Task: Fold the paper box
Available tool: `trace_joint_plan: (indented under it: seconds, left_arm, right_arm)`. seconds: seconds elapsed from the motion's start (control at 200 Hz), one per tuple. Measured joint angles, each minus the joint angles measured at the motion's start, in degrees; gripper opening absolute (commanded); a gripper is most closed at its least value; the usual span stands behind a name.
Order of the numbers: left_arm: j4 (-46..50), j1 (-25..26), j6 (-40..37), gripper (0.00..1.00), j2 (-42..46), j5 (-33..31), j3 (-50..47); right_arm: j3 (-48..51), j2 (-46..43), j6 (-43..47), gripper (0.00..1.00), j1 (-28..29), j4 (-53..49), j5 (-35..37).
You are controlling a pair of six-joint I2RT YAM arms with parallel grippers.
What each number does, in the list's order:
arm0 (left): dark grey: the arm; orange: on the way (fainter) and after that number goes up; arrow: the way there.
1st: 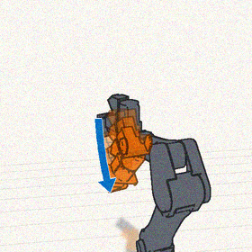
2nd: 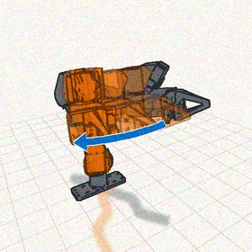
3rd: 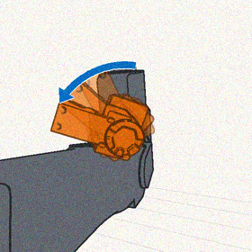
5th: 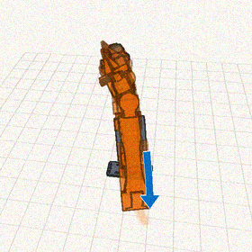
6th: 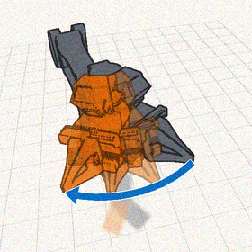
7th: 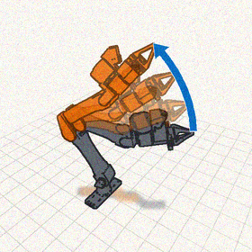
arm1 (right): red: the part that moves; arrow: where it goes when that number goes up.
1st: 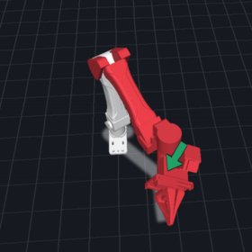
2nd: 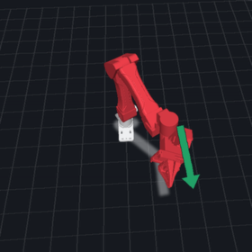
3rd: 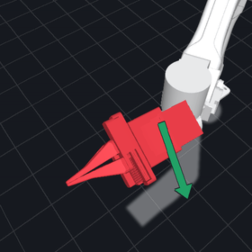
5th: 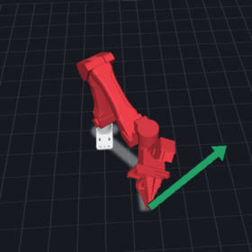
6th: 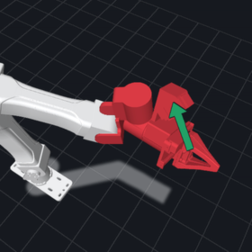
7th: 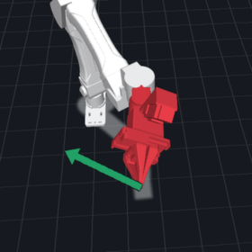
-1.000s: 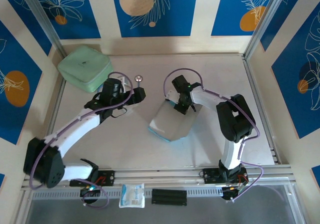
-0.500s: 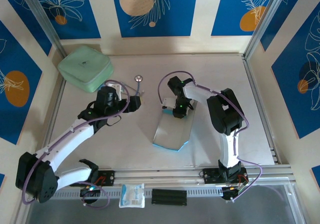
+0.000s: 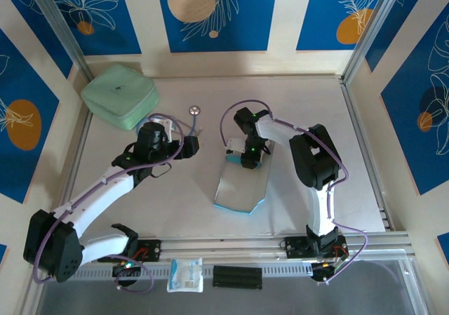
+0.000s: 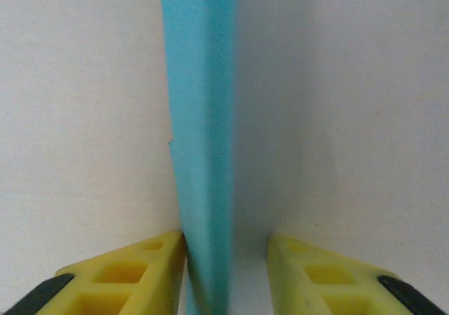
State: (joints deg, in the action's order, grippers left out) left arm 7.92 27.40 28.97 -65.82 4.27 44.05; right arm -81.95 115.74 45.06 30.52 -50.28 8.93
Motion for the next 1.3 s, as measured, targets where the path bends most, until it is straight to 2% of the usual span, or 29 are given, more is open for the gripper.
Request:
trace_joint_plan:
  seconds: [0.415,0.655,0.82,0.87,1.035,1.151,1.301]
  left_arm:
    - [-1.18,0.0,0.02,0.96,-0.39,0.15,-0.37]
    - [-1.33,0.0,0.02,0.98,-0.92,0.15,-0.37]
    - [1.16,0.0,-0.44,0.87,-6.21,0.74,1.66]
    - [2.97,0.0,-0.57,0.83,-9.97,1.84,4.02]
    - [6.32,0.0,-0.96,0.8,-21.33,9.53,11.37]
    - [5.68,0.02,0.28,0.74,-25.22,15.58,12.33]
    - [3.93,0.15,0.48,0.72,-26.71,19.06,12.61]
  right_arm:
    - [-4.11,0.11,0.15,0.36,-0.48,-1.09,-4.76]
    - [-7.85,1.51,-0.04,0.4,-2.1,-4.17,-8.2]
    - [-7.85,1.51,0.17,0.23,-2.54,-5.73,-9.35]
    - [-7.85,1.53,0.5,0.23,-2.49,-5.79,-9.42]
    - [-7.85,2.08,0.44,0.26,-2.43,-5.77,-10.16]
    - [-7.85,2.16,0.46,0.24,-2.43,-5.95,-12.02]
    - [-7.85,2.1,0.37,0.3,-2.82,-6.14,-14.21]
